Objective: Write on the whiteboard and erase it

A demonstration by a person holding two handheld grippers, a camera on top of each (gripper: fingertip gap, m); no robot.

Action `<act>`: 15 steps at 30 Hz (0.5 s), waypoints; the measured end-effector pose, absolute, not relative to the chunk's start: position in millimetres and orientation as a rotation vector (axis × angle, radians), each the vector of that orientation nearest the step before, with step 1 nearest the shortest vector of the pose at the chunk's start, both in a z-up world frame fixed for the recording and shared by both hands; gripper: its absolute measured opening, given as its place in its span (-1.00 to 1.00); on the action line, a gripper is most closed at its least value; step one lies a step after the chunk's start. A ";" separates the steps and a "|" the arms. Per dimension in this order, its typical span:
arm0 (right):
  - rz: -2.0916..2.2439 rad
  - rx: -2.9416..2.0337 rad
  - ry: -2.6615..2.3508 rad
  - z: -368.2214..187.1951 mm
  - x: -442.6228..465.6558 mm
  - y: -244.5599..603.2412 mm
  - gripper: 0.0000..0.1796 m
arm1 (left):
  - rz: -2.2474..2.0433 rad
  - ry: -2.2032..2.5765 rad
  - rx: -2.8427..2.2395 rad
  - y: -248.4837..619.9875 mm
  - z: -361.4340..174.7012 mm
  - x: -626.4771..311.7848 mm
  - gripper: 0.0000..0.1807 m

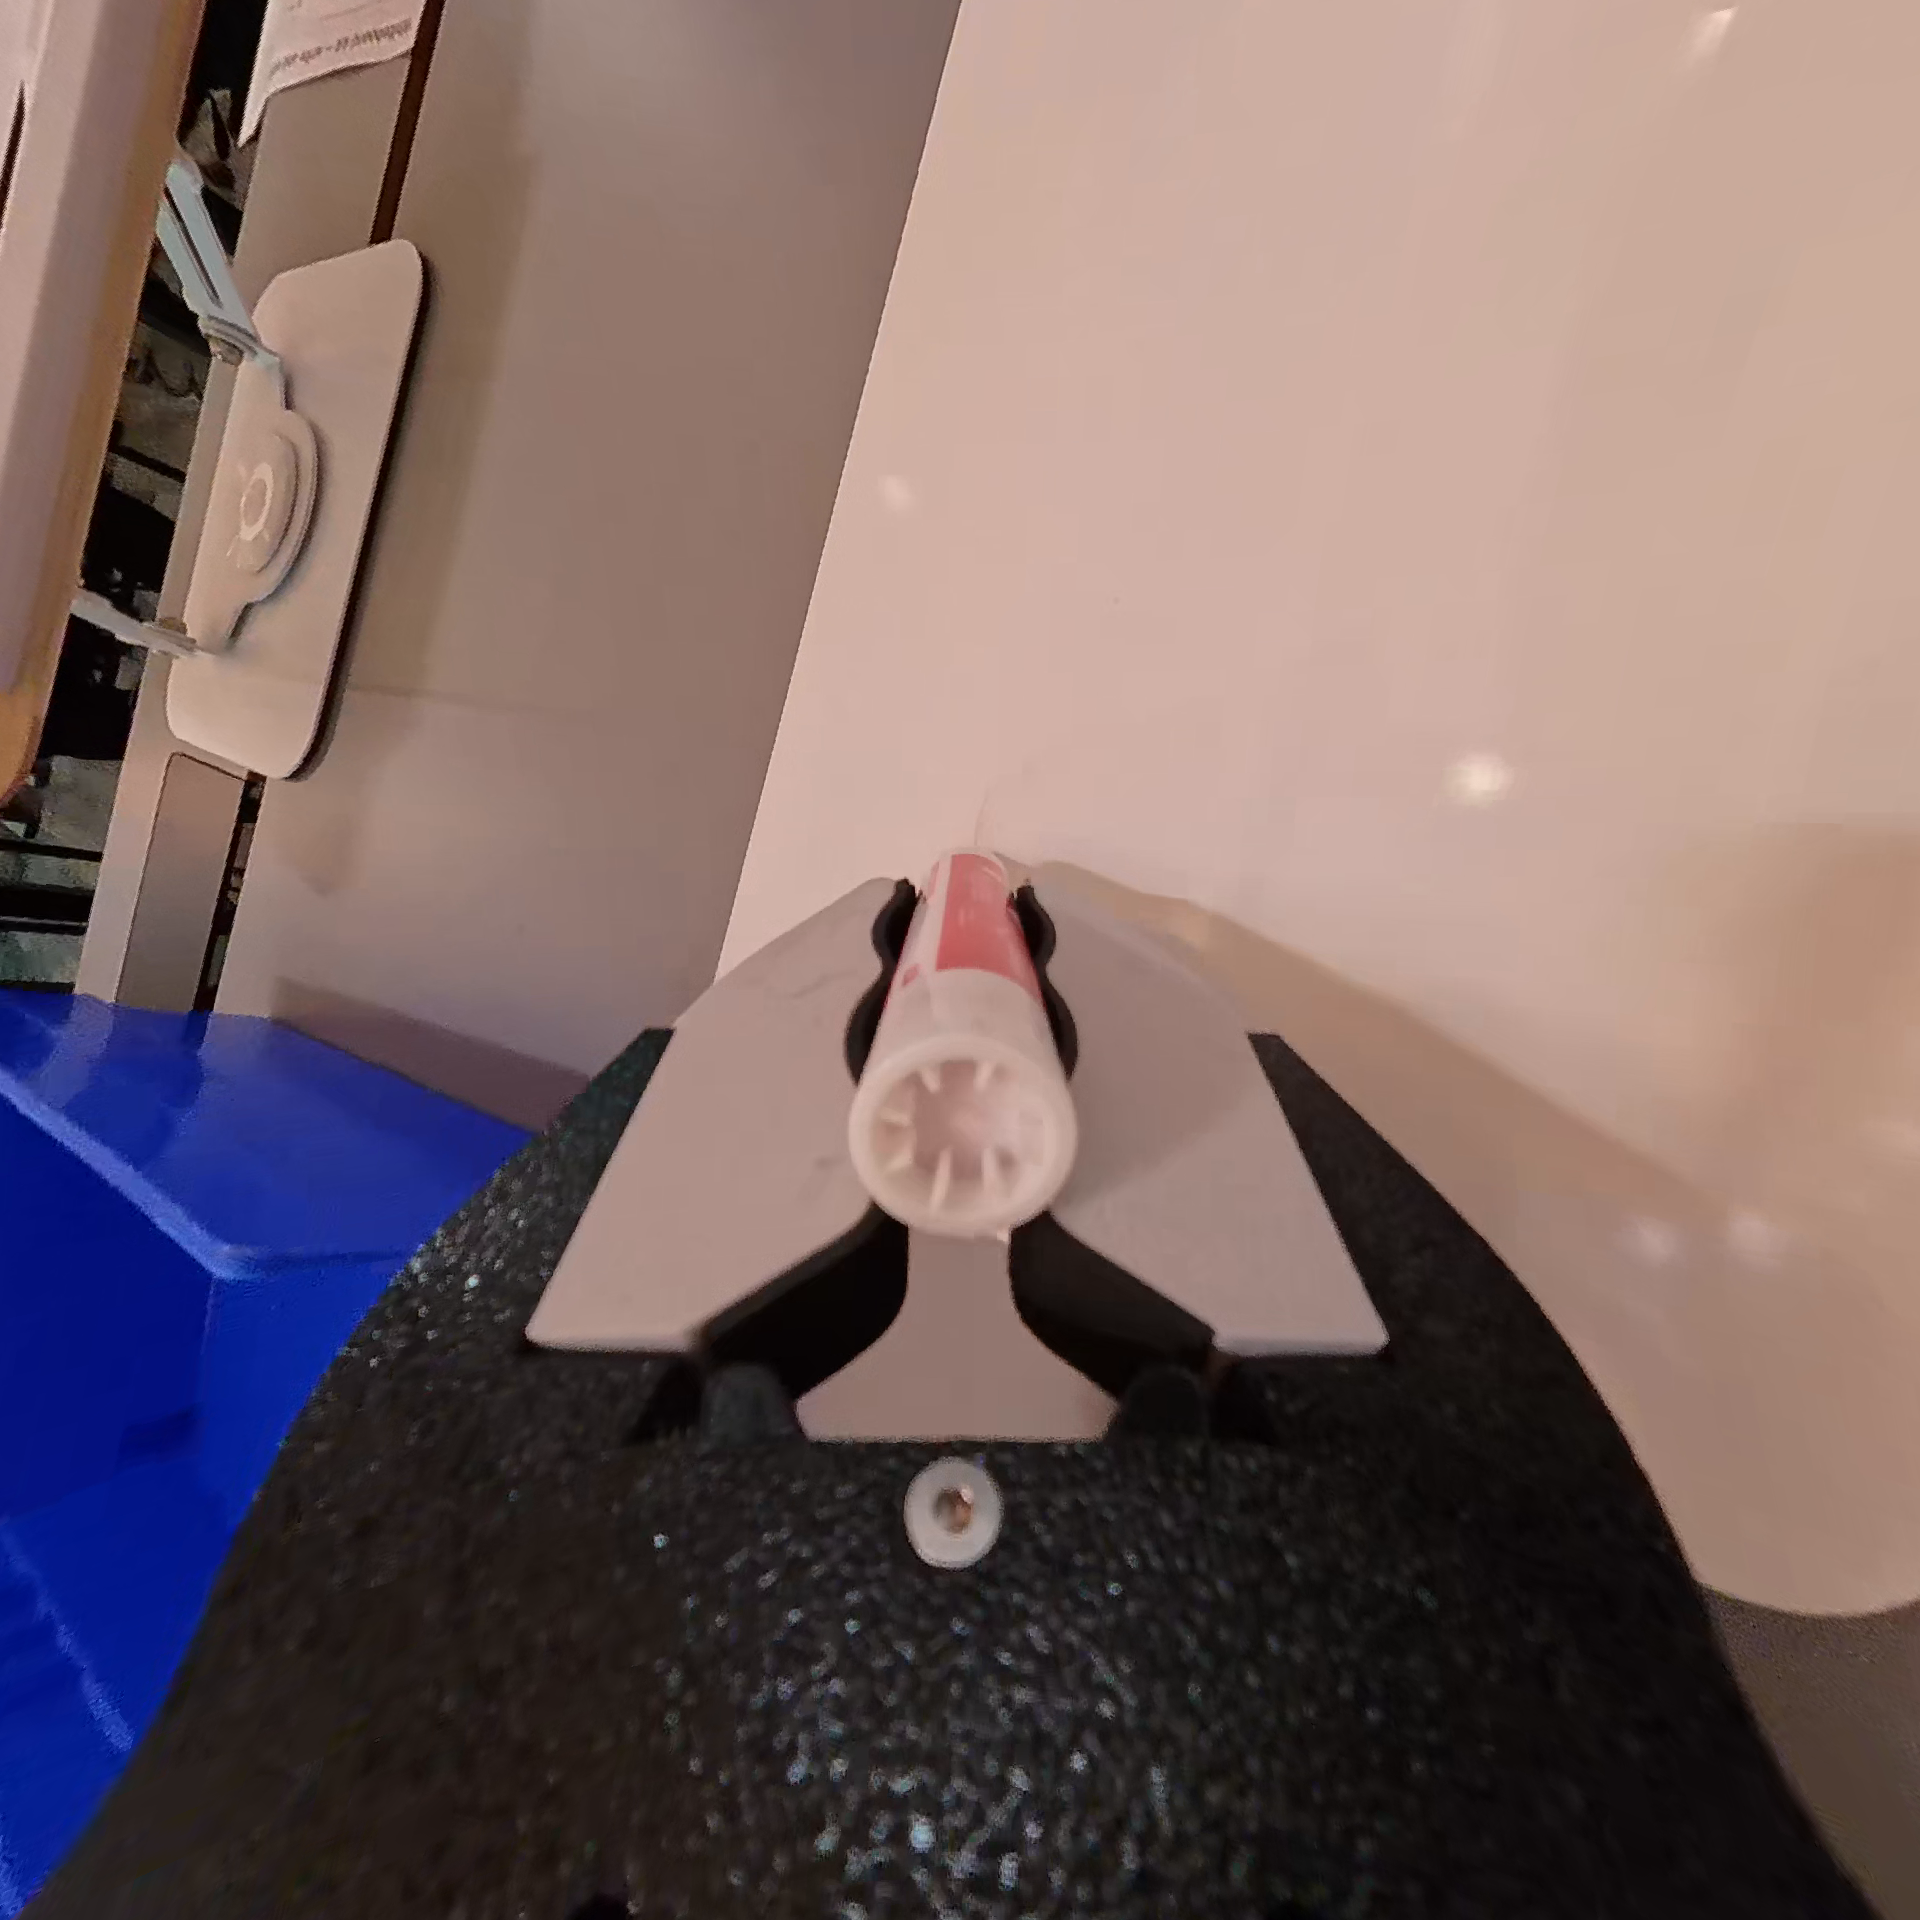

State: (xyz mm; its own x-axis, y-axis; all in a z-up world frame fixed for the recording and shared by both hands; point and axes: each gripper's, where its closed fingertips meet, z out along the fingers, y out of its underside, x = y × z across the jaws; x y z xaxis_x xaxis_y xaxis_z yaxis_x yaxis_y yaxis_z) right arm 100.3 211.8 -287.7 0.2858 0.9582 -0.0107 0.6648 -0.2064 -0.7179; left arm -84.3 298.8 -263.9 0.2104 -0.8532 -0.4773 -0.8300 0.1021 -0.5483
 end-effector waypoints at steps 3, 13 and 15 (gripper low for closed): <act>0.627 -1.953 -1.451 -287.7 100.4 211.8 -0.78 | -0.038 1.590 -1.723 294.2 -263.6 -93.3 -0.79; 0.628 -1.952 -1.453 -287.7 100.4 211.7 -0.78 | -0.067 1.637 -1.749 260.1 -262.5 -99.9 -0.79; 0.629 -1.952 -1.453 -287.7 100.4 211.7 -0.78 | -0.066 1.647 -1.739 254.5 -262.5 -96.3 -0.78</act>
State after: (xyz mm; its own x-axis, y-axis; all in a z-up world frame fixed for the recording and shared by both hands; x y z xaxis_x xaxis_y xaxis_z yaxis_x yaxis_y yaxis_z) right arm 100.4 211.7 -287.7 0.2823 0.9593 -0.0114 0.6651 -0.2042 -0.7183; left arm -96.3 254.5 -262.5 0.1788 -0.8842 -0.4315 -0.8470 0.0848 -0.5248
